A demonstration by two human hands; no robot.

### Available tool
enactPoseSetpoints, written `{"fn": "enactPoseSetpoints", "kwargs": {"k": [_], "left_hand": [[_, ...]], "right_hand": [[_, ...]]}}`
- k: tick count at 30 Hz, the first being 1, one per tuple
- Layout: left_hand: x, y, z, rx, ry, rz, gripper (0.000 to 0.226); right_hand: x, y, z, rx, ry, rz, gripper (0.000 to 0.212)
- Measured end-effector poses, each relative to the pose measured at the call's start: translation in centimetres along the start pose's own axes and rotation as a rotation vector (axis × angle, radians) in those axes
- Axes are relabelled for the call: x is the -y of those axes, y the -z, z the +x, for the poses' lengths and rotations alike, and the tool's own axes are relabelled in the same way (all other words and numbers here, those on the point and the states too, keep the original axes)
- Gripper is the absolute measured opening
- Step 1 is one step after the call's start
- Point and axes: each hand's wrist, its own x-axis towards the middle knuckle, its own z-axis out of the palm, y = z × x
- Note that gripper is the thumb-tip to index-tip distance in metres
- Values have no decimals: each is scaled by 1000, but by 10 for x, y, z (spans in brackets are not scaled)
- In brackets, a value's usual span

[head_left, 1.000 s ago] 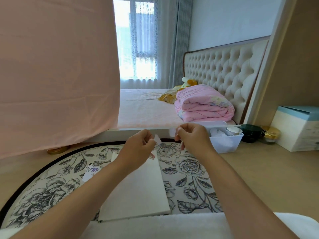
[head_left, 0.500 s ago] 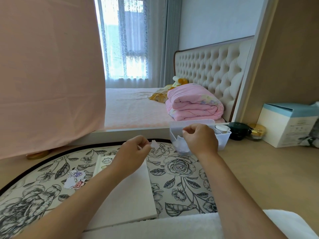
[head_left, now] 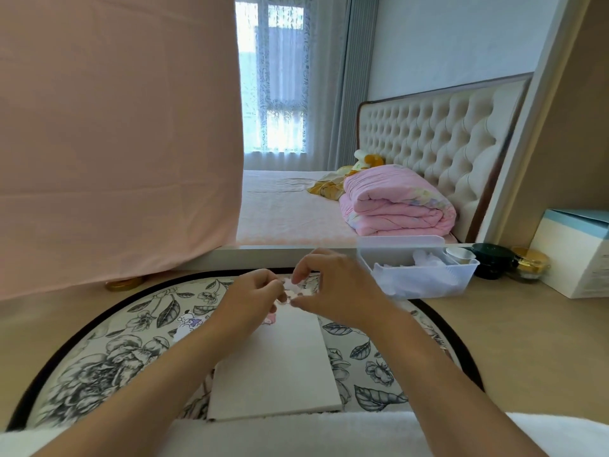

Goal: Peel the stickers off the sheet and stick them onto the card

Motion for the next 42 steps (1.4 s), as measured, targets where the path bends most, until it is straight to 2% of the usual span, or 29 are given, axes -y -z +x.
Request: {"fn": "enactPoseSetpoints", "kwargs": {"k": [8,14,17,20,25,30,36,38,40,42], "left_hand": [[8,20,-11,18,89,-82,17],[7,25,-7,92,159,-223,20],[8,26,-4,171,219,-283,37],[8,29,-1,165,250,-405,36],[13,31,-10,41,96,-237,10],[17,31,-8,6,11,-153,9],[24,28,-8,-54,-53,-108,12],[24,27,-7,-80,-71,-110,12],[25,27,-7,-82,-74,-108,12],[26,26,-7,-73,-80,-100,11]], "right_hand": [[16,-26,-5,-101,84,-33,9],[13,-34,-3,-166,62,103,11],[12,-36,-1,-186,36,123,11],[11,-36,-1,-197,-27,160,11],[19,-31,0,-19,-290,589,15],[21,-32,-1,11,-328,652,18],[22,-34,1,-45,-387,750,7],[21,-33,2,-63,-385,776,17],[20,-31,3,-80,-367,743,23],[19,-32,3,-80,-334,684,15]]}}
